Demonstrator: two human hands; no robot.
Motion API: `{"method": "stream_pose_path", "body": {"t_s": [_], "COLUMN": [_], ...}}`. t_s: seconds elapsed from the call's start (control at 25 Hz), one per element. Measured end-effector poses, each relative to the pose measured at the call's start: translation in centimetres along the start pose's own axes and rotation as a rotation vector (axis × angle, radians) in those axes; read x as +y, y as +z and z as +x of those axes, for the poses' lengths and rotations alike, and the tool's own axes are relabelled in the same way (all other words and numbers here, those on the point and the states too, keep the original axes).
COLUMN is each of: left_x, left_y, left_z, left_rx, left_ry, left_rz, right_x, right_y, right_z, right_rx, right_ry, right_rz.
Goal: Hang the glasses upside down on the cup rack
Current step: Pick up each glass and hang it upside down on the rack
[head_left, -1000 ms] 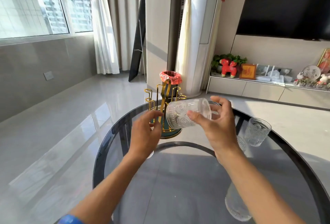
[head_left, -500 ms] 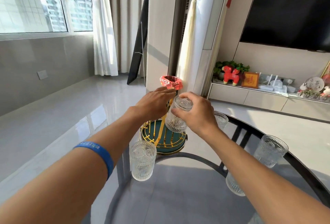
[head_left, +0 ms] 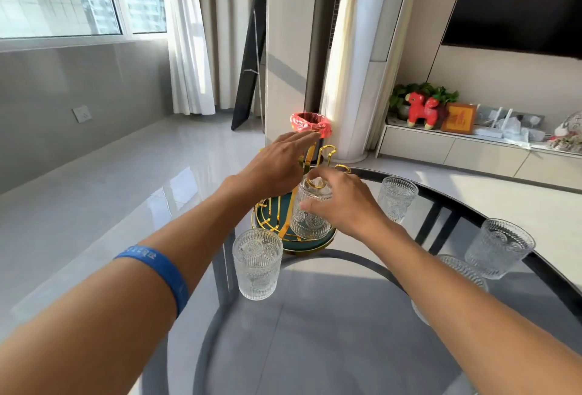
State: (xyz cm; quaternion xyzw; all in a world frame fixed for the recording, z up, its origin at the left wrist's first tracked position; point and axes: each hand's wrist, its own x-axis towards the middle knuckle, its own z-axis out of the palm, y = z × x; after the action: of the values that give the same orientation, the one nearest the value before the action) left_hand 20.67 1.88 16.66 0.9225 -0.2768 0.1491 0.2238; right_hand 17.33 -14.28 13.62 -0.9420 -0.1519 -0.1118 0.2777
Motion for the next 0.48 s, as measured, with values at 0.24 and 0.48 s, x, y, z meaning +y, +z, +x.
{"method": "stream_pose_path", "body": {"t_s": [0.24, 0.48], "left_x": [0.8, 0.5], "left_y": [2.3, 4.6], "left_z": [-11.9, -15.4], "left_rx": [0.247, -0.109], "left_ry": [-0.303, -0.470], "left_rz": [-0.103, -0.075], "right_x": [-1.0, -3.9], "right_y": [0.6, 2.1], "right_z": [-4.2, -10.6], "right_rx": [0.409, 0.296], "right_ry": [-0.061, 0.299], "right_rz": [0.069, 0.454]}}
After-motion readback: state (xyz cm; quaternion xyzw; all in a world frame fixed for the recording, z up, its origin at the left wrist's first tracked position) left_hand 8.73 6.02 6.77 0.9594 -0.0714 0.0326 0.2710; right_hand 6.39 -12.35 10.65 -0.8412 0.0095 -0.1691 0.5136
